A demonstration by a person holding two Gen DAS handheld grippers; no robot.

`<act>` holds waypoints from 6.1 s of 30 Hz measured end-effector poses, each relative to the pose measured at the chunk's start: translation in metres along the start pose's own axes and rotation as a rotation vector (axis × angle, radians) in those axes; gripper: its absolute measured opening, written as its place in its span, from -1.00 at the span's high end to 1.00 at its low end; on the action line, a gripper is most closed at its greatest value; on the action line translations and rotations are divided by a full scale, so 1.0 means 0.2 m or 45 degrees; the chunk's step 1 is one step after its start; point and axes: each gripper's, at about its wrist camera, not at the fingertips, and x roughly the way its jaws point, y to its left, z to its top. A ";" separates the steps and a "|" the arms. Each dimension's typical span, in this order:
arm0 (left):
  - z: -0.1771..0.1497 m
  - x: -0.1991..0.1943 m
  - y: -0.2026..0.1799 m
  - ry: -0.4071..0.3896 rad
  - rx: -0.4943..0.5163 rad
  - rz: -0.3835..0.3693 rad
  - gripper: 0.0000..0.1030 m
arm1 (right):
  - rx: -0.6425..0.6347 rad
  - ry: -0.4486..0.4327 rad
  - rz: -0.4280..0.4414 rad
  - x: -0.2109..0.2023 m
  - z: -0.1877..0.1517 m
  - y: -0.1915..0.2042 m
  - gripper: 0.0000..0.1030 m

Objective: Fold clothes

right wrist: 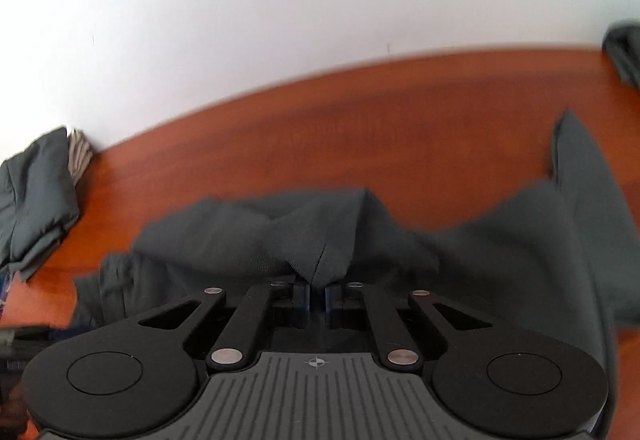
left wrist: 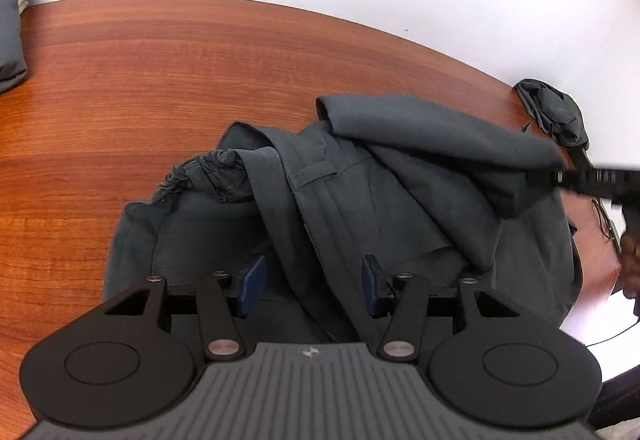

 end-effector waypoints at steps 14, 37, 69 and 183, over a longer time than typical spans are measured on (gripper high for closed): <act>0.00 -0.05 -0.01 -0.071 0.029 0.005 -0.13 | -0.278 -0.170 -0.164 0.23 0.49 0.11 0.85; 0.00 -0.07 0.02 -0.079 0.025 0.027 -0.17 | -0.279 0.054 -0.265 0.73 0.53 -0.04 0.74; -0.02 -0.09 -0.04 -0.054 0.104 0.001 -0.33 | -0.065 0.210 -0.078 0.26 0.09 -0.18 -0.03; -0.07 -0.13 -0.44 0.014 -0.067 0.421 -0.99 | 0.546 -0.639 0.715 -0.80 0.78 -0.68 0.90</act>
